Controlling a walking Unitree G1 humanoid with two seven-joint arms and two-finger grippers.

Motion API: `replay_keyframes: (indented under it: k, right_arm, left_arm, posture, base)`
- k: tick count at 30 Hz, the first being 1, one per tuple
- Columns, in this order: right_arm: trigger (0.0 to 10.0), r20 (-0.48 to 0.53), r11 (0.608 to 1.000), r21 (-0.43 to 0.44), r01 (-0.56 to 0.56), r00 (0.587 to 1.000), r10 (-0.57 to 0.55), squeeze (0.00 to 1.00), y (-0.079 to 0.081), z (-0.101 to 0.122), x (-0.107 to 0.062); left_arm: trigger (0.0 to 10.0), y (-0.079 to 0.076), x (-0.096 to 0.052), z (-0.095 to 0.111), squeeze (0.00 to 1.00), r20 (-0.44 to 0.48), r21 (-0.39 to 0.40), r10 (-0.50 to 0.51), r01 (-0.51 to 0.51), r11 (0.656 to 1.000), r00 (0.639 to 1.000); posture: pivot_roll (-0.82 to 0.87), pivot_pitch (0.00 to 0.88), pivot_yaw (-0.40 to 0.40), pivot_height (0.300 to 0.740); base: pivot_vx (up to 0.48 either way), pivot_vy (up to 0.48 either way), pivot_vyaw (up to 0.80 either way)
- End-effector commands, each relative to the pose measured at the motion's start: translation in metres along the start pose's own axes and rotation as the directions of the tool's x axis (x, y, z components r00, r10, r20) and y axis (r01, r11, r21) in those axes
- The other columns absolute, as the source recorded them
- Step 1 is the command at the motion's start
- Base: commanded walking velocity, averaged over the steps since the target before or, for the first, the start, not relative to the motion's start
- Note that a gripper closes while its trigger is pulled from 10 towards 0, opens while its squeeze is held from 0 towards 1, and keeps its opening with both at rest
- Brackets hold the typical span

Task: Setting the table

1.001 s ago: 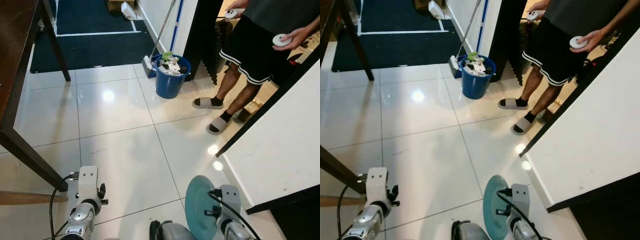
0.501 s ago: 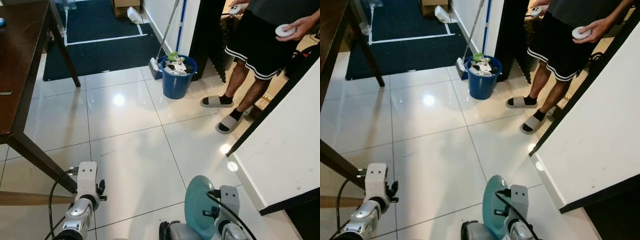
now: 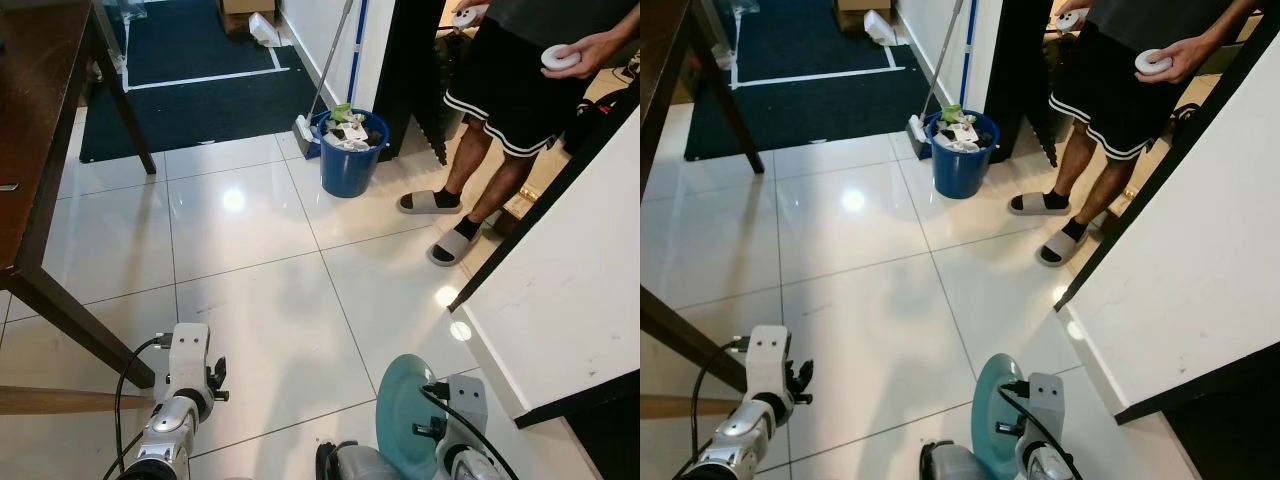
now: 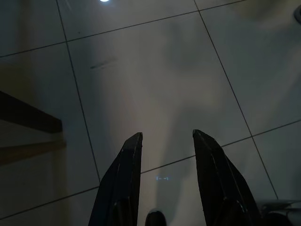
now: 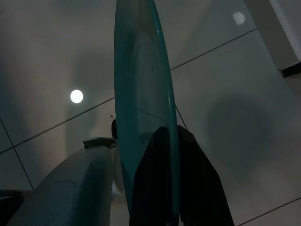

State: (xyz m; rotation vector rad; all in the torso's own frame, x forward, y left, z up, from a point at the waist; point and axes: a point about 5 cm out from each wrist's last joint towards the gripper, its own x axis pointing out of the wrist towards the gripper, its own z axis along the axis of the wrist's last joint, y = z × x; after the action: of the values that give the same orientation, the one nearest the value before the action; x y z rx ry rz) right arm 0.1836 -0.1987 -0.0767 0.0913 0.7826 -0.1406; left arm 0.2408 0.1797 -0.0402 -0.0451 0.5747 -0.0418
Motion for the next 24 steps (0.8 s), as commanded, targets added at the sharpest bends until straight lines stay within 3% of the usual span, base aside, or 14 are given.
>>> replay_keyframes:
  k: [1, 24]
  right_arm:
    - [10.0, -0.023, 1.0, 0.012, 0.004, 1.0, -0.004, 0.0, -0.0012, -0.0064, -0.0019]
    - [10.0, -0.021, 1.0, 0.004, -0.002, 1.0, 0.002, 0.0, -0.0003, -0.0049, -0.0013]
  left_arm:
    - [10.0, -0.0008, -0.0024, -0.0055, 0.0, -0.008, -0.004, -0.006, 0.006, 1.0, 1.0]
    - [10.0, 0.0029, -0.0026, -0.0043, 0.0, -0.005, -0.015, 0.001, -0.001, 1.0, 1.0]
  posture:
    - [0.08, 0.061, 0.017, 0.74]
    - [0.08, 0.07, 0.013, 0.74]
  base:
    - [0.0, 0.0, 0.0]
    - [0.283, 0.0, 0.0]
